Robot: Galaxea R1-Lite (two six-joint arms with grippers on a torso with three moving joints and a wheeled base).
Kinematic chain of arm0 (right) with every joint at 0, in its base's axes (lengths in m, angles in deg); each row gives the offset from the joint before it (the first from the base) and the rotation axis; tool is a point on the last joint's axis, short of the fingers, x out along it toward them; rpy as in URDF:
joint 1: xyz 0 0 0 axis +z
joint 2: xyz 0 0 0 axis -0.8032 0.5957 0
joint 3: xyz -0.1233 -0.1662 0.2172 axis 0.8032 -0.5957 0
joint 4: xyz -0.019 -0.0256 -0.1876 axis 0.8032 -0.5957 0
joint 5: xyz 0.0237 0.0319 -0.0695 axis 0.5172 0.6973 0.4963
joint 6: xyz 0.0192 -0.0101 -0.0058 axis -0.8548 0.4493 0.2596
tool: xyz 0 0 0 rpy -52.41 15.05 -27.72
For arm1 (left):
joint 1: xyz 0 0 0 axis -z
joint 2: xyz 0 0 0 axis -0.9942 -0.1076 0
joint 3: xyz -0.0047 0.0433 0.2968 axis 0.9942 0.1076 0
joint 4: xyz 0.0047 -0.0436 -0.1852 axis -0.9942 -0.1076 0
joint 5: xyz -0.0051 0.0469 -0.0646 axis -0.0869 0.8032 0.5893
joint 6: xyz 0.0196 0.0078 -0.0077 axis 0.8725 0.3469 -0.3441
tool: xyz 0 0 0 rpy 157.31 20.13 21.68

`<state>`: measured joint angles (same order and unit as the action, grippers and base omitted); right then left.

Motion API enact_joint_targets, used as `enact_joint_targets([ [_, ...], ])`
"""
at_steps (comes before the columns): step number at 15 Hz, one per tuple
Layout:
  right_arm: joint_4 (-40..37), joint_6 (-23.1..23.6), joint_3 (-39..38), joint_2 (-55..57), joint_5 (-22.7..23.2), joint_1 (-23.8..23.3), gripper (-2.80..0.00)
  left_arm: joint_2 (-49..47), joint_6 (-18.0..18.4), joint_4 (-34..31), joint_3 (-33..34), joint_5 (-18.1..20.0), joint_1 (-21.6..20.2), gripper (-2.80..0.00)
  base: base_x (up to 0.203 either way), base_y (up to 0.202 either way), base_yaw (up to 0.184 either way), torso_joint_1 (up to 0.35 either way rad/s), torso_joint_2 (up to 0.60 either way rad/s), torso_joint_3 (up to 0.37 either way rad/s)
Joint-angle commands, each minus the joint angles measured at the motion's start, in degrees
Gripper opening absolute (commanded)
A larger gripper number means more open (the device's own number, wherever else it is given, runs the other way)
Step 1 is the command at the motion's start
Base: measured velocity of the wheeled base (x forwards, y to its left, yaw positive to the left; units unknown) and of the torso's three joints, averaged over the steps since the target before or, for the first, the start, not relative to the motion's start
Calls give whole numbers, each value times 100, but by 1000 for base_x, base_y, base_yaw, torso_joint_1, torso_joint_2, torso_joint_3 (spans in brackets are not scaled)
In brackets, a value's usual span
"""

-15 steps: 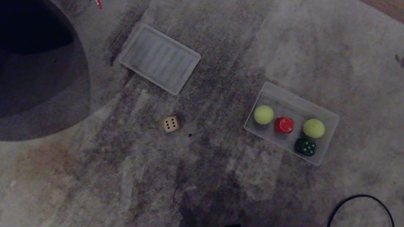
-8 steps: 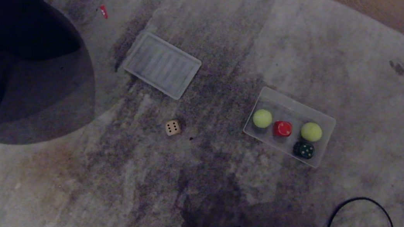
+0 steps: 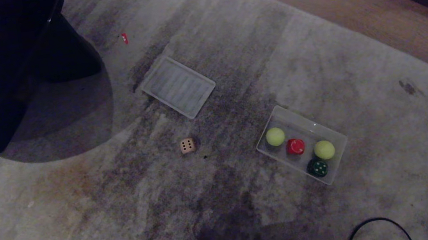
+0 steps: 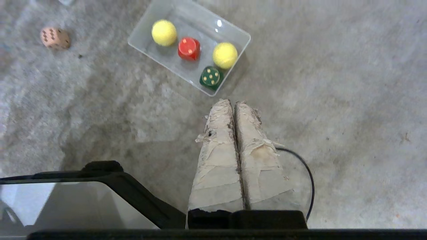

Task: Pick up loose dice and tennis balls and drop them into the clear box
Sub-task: Pick up toys out of the box

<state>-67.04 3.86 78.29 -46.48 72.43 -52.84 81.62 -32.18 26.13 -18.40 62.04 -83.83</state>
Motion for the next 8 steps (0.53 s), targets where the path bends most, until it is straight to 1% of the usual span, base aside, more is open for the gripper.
enact_joint_targets([
  [1,-2,17,0,11,0,1,-280,-6,-12,2,9,-6,0,-280,0,0,0,5,2,205],
  [8,-2,61,0,11,0,2,-280,-6,-12,1,9,-6,0,-280,0,0,0,1,3,205],
])
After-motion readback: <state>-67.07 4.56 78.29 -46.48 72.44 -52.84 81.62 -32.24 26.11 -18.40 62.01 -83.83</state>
